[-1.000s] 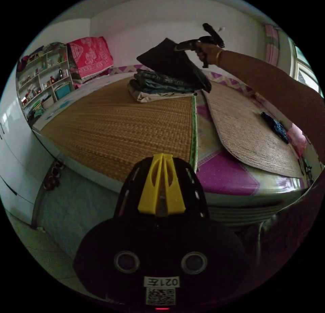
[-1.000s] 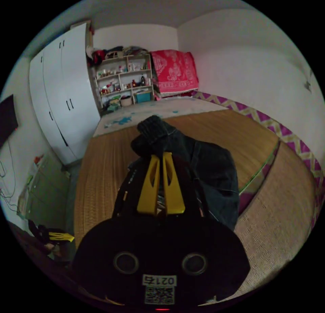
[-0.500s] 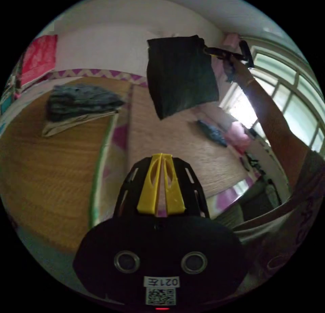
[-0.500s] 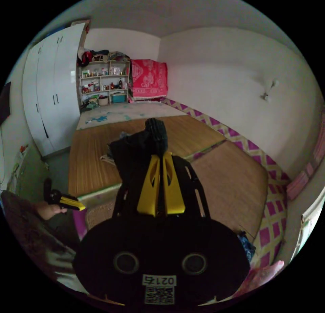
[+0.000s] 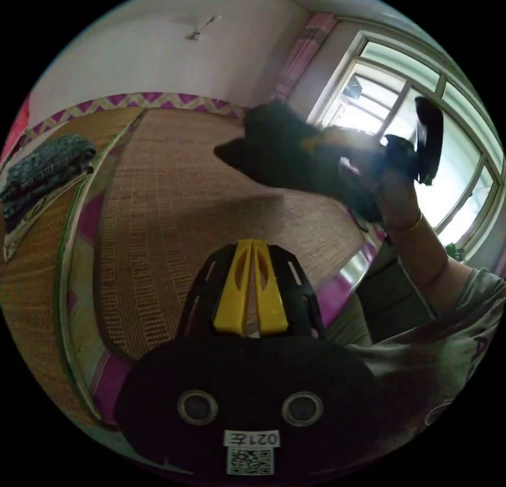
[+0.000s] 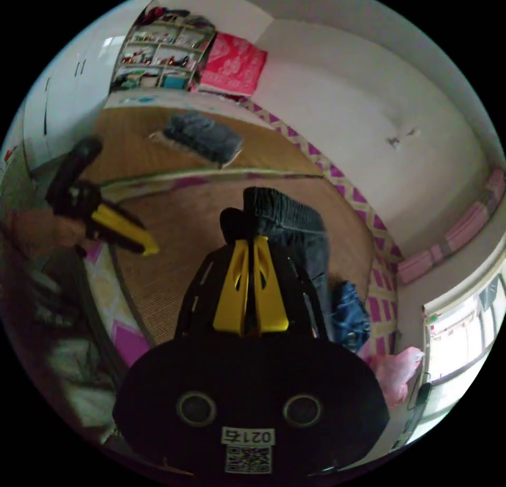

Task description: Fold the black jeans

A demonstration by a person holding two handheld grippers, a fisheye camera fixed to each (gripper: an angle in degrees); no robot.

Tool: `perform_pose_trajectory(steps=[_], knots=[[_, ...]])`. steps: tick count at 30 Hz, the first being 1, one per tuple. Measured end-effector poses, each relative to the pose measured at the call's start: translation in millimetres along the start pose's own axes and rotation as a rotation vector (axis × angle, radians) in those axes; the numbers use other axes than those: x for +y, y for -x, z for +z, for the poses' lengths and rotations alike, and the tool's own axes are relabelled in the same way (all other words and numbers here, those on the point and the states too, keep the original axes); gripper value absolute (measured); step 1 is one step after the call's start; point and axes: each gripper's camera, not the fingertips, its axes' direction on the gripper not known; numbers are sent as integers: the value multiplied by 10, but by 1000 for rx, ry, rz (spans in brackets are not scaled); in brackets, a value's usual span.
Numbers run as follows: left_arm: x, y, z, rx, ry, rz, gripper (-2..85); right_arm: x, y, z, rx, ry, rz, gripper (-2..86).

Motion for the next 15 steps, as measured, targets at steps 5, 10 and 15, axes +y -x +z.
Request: perform_pose_trajectory(steps=[5,10,15], knots=[[285,50,186,-71,64,-15,-10,548,355,270,-176,3,176,7],[436,27,332,-99,48,-38,-10,540,195,-573,-8,-97,148,90],[490,-94,576,-84,41,-52,-10,218,-71,-644,-32,-39,67,109]])
